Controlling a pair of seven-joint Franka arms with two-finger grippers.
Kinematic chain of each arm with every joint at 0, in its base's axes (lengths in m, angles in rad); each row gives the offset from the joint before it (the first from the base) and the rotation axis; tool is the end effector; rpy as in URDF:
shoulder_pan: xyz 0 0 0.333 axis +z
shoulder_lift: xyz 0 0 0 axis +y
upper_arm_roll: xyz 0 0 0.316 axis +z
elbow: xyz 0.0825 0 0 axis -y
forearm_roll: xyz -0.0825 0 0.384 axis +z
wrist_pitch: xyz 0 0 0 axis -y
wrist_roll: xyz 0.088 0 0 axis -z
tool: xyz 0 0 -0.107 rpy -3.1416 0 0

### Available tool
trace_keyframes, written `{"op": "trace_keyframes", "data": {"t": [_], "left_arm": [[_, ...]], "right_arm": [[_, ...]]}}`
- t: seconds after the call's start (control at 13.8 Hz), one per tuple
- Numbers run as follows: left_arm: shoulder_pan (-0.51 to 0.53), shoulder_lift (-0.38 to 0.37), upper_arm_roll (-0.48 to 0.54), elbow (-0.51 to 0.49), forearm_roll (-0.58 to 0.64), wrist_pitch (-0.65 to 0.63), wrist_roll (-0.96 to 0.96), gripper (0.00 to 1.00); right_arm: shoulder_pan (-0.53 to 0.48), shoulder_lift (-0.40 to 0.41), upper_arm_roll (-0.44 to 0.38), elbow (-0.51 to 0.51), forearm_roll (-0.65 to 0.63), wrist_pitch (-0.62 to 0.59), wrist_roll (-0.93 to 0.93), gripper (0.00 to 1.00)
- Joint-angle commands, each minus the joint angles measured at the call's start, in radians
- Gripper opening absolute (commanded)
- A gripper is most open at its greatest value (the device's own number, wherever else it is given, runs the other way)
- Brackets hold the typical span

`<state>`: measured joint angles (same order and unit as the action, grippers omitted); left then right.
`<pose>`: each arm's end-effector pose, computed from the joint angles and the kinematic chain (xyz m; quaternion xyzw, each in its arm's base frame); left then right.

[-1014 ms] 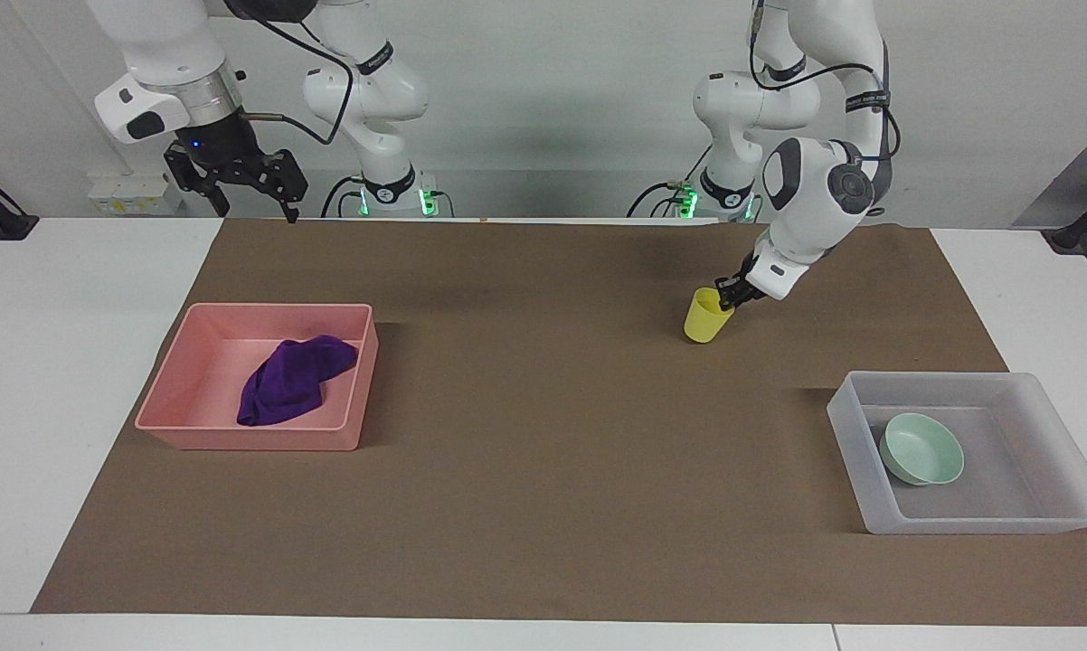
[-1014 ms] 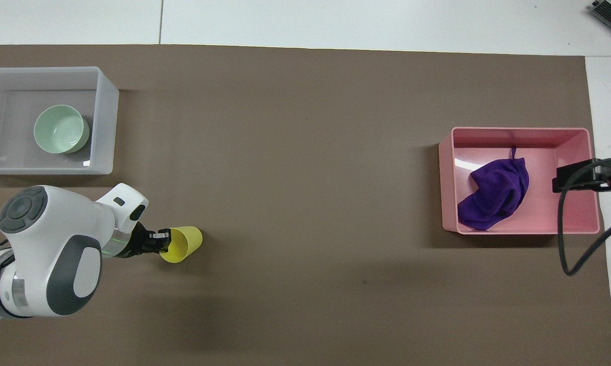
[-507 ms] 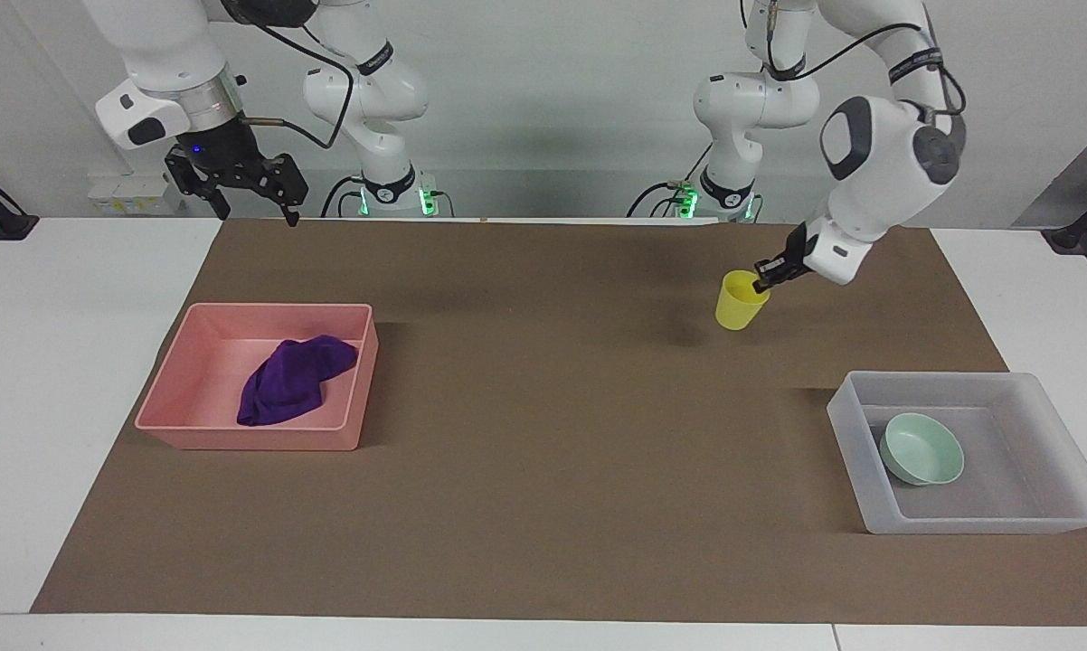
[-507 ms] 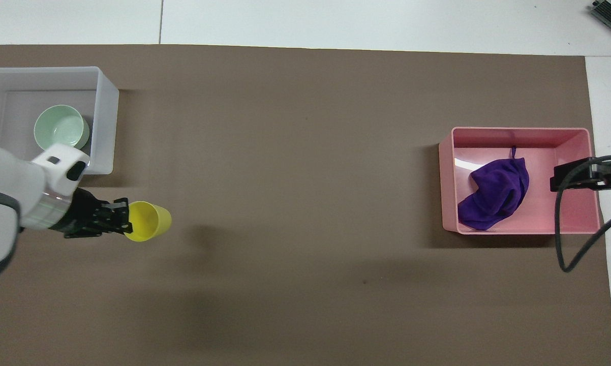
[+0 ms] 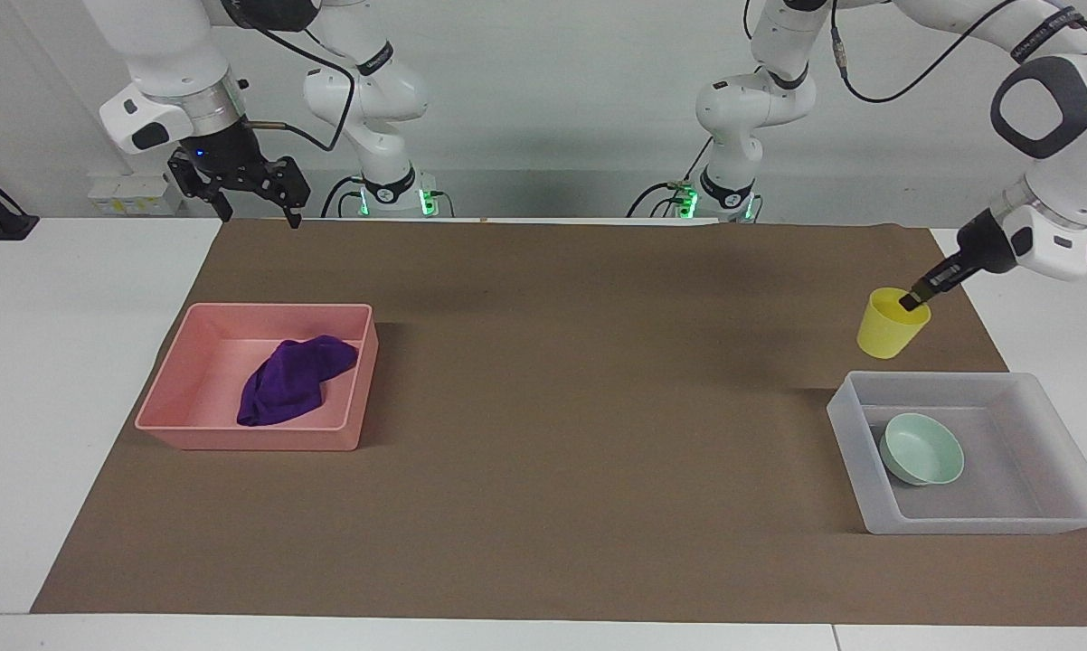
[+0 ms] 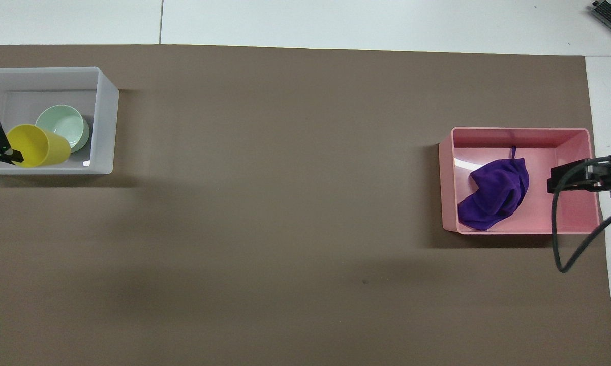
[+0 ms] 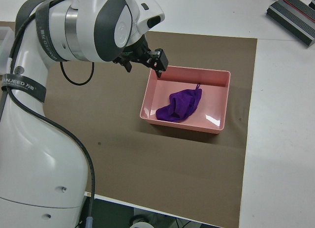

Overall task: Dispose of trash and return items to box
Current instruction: 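Lift the yellow cup with the left gripper and lower it into the clear box, then open the left gripper and withdraw it from the clear box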

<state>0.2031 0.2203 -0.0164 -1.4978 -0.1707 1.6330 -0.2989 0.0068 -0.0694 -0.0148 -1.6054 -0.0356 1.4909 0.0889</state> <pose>0.6125 0.0992 0.5360 0.9639 0.2481 -0.0472 0.0841 0.5243 -0.0085 0.6390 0.9984 -0.0494 -0.0218 0.0182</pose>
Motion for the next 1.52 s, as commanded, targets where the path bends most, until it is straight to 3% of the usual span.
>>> {"op": "trace_keyframes", "data": {"t": [0.0,0.22,0.51,0.72,0.8,0.87,1.09,1.23,1.45], "left_arm": [[0.036,0.149,-0.010,0.119,0.027,0.081,0.035,0.00],[0.044,0.229,-0.008,0.117,0.048,0.162,0.035,0.00],[0.079,0.306,-0.008,0.113,0.053,0.163,0.027,0.00],[0.081,0.317,-0.008,0.114,0.051,0.163,0.038,0.00],[0.079,0.318,-0.008,0.119,0.048,0.165,0.035,0.31],[0.070,0.318,-0.008,0.116,0.053,0.178,0.040,0.99],[0.065,0.288,-0.008,0.132,0.051,0.186,0.041,1.00],[0.064,0.194,-0.014,0.136,0.054,0.154,0.043,1.00],[0.027,0.099,-0.034,0.134,0.057,-0.029,0.041,1.00]], "right_arm": [[-0.007,-0.020,0.004,-0.025,0.013,0.011,-0.018,1.00],[-0.004,-0.020,0.004,-0.025,0.014,0.011,-0.018,1.00],[-0.004,-0.023,0.004,-0.033,0.016,0.009,-0.018,1.00],[-0.005,-0.023,0.004,-0.033,0.016,0.011,-0.021,1.00],[-0.005,-0.023,0.004,-0.033,0.016,0.009,-0.020,1.00],[-0.005,-0.023,0.004,-0.033,0.016,0.009,-0.018,1.00],[-0.005,-0.024,0.004,-0.034,0.016,0.009,-0.020,1.00],[-0.005,-0.024,0.004,-0.036,0.016,0.011,-0.020,1.00],[-0.007,-0.026,0.004,-0.041,0.016,0.009,-0.020,1.00]]}}
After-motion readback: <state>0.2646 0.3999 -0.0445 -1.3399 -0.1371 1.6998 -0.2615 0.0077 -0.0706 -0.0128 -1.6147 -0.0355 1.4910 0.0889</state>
